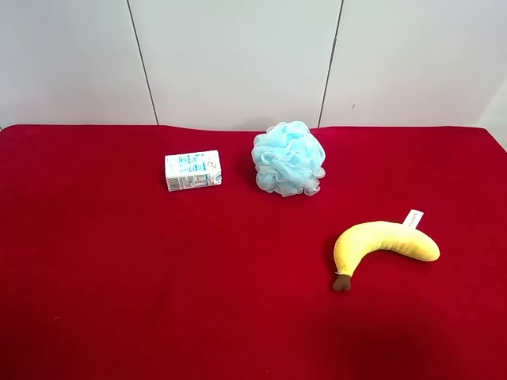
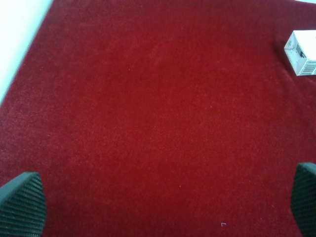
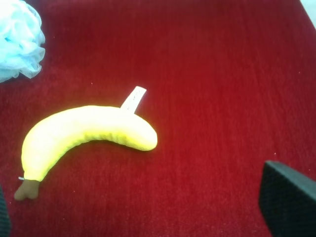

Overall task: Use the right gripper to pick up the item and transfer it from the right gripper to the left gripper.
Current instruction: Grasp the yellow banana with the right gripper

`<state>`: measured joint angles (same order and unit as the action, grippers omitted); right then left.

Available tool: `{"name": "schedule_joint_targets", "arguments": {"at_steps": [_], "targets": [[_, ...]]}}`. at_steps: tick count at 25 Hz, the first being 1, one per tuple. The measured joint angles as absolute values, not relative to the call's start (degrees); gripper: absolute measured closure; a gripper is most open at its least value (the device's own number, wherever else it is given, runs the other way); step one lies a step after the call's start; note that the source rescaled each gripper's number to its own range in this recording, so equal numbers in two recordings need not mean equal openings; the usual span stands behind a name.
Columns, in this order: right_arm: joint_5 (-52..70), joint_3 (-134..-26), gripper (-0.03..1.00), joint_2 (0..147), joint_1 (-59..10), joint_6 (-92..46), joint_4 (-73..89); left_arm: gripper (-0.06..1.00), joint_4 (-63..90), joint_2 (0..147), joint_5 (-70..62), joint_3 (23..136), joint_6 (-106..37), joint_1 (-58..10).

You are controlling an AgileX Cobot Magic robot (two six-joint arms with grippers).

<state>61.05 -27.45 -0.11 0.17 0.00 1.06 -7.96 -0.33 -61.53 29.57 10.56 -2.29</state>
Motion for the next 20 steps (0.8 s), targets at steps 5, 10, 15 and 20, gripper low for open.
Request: {"name": "schedule_joint_targets", "arguments": {"at_steps": [5, 10, 15, 20], "targets": [[61.05, -27.45, -0.03, -0.11, 0.17, 0.0, 1.06, -0.06, -7.96, -0.33, -61.53, 29.57, 10.56, -2.29], [61.05, -27.45, -0.03, -0.11, 0.17, 0.0, 1.06, -0.06, -7.96, -0.33, -61.53, 29.57, 10.56, -2.29], [61.05, -27.45, -0.03, -0.11, 0.17, 0.0, 1.06, -0.06, -7.96, -0.33, -61.53, 29.57, 10.56, -2.29], [61.05, -27.45, -0.03, -0.11, 0.17, 0.0, 1.06, -0.06, -7.96, -0.33, -61.46, 29.57, 10.56, -2.29]]}}
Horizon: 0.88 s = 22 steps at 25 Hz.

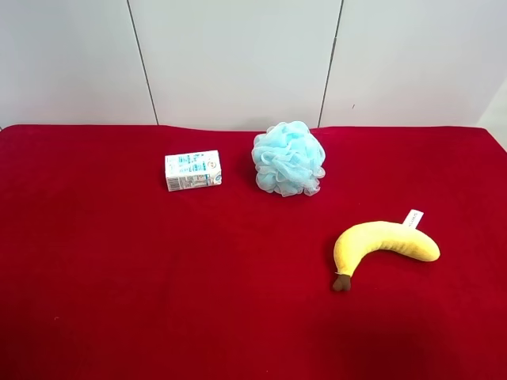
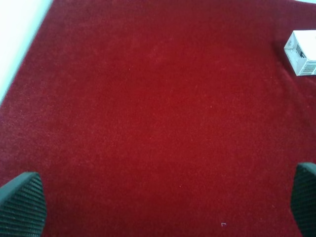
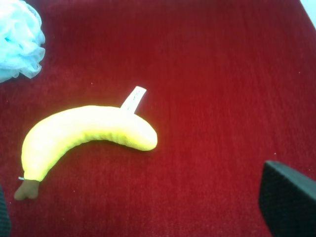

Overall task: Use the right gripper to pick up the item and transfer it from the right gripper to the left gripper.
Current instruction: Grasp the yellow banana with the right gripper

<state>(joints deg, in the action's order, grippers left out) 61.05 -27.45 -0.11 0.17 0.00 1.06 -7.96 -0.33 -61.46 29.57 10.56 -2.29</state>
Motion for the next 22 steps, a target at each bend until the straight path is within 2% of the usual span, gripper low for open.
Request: {"name": "schedule_joint_targets", "arguments": {"at_steps": [16, 22], "targets": [[61.1, -27.45, -0.03, -0.05, 0.17, 0.0, 4.32, -0.06, -7.96, -0.33, -61.46, 29.57, 10.56, -2.29], [61.95, -33.34, -0.03, 14.34, 0.17, -4.32, 3.64, -0.06, -7.96, -0.33, -61.46, 29.57, 10.56, -2.29]]}}
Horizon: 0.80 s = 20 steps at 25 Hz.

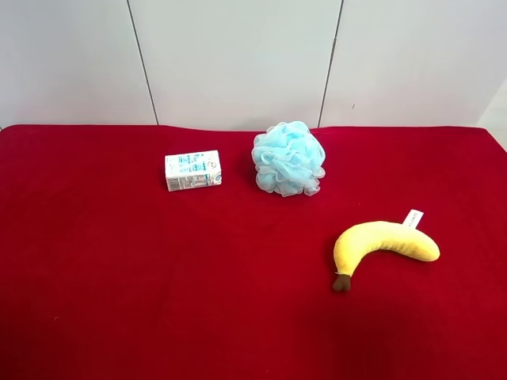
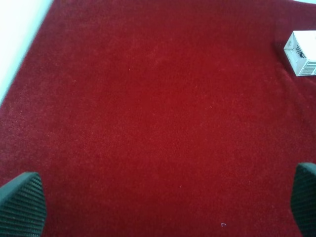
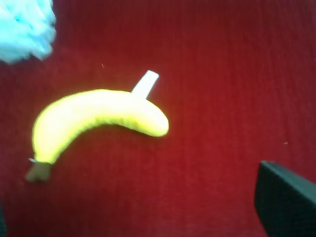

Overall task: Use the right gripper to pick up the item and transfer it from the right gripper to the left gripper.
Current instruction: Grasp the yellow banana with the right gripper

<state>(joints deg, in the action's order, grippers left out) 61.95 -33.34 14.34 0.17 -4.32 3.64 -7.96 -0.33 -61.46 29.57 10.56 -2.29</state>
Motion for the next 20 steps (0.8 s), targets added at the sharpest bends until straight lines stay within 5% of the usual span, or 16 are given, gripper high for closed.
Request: {"name": "schedule_joint_targets", "arguments": {"at_steps": [10, 20], "targets": [[61.04, -47.45, -0.03, 56.98, -3.41, -17.13, -1.58, -0.06, -7.96, -0.33, -61.46, 29.57, 10.56, -2.29], [54.12, -48.77, -0.03, 86.59, -4.78, -21.41, -7.21, -0.06, -7.96, -0.33, -61.46, 29.57, 10.56, -2.29]]}}
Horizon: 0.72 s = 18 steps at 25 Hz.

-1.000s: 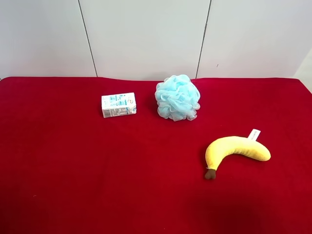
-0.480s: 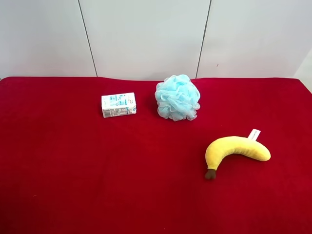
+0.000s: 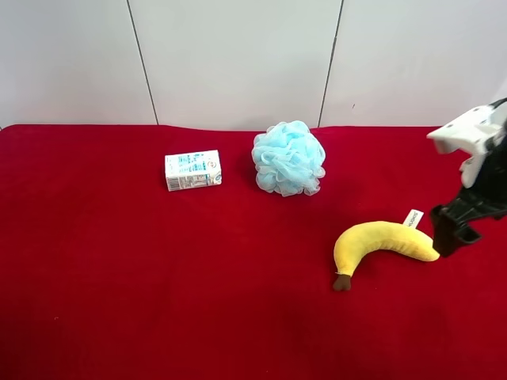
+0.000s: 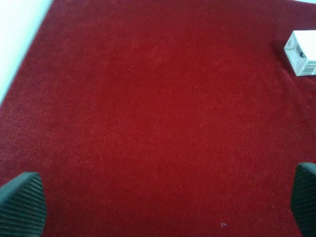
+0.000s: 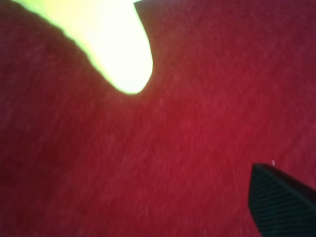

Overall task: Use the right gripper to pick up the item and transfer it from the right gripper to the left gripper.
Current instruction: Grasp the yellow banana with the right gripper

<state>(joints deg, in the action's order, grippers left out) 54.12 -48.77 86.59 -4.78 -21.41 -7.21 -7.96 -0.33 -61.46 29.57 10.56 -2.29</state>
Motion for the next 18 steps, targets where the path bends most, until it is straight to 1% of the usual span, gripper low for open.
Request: {"name": "schedule_joint_targets", "arguments": {"at_steps": [6, 16, 18], "targets": [[45.75, -48.77, -0.03, 95.18, -4.78, -22.4, -8.85, -0.06, -7.96, -0.33, -61.46, 29.57, 10.56, -2.29], [38.58, -48.84, -0.03, 107.03, -4.78, -29.01, -8.85, -0.06, -7.96, -0.33, -61.46, 29.57, 10.56, -2.29], [38.1, -48.9, 0.01, 107.57, -4.78, -29.35, -8.8, -0.06, -7.96, -0.33, -61.46, 29.57, 10.56, -2.29]]}}
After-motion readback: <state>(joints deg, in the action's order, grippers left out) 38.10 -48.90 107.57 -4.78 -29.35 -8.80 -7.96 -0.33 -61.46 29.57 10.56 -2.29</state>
